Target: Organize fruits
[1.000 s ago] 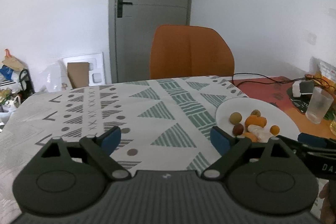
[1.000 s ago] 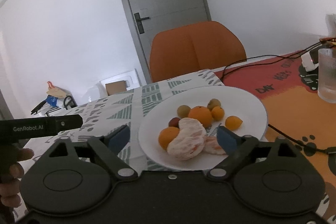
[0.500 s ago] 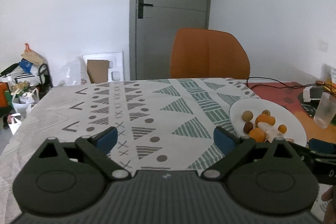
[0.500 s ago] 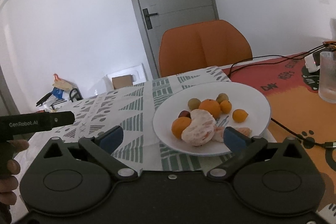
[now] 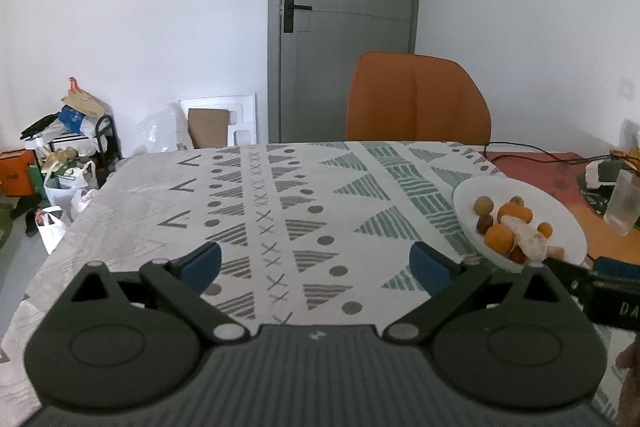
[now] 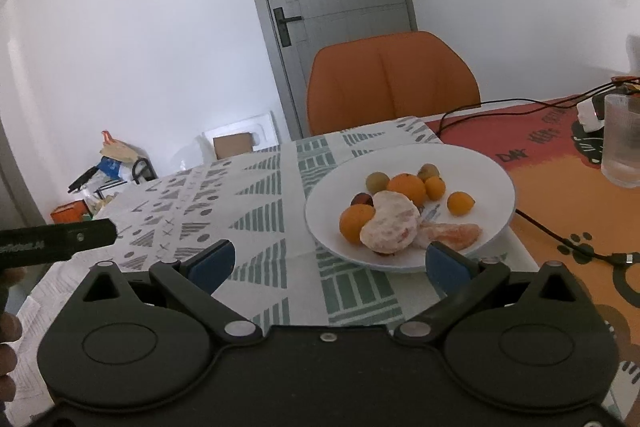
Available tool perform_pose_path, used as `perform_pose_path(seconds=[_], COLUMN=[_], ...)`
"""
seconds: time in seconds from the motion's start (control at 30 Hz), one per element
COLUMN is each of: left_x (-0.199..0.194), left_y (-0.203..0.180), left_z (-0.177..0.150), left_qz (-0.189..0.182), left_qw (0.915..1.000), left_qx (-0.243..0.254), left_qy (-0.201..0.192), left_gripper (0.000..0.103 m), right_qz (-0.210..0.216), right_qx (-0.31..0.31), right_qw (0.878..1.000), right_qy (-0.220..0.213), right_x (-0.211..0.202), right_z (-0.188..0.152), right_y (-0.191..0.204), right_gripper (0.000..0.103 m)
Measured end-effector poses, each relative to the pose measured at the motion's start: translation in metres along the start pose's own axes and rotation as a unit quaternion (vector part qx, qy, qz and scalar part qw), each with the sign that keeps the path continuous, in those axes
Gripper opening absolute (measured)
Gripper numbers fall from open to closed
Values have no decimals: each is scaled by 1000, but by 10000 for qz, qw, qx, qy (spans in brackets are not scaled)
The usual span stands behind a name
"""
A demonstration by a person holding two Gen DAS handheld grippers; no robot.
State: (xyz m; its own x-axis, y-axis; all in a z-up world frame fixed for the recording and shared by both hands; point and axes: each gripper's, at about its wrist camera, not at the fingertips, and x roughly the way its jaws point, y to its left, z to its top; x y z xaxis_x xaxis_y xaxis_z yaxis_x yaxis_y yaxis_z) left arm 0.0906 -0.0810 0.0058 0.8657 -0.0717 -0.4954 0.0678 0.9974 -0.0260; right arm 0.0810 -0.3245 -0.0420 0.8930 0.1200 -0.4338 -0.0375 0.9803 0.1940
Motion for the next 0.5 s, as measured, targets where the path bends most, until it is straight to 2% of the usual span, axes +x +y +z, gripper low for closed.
perform_pose_path(seconds=[0.5], left_x=[-31], left_y=[11], left_z=[-16], left_qz=[91], left_qw=[9999], left_qx=[-86], left_qy=[-90], left_gripper=[100], right_qz=[50], right_qx=[-215], right_qw=[9998], right_qy=[-15], right_x=[-25], right_z=[2], right_y=[2], right_gripper=[103])
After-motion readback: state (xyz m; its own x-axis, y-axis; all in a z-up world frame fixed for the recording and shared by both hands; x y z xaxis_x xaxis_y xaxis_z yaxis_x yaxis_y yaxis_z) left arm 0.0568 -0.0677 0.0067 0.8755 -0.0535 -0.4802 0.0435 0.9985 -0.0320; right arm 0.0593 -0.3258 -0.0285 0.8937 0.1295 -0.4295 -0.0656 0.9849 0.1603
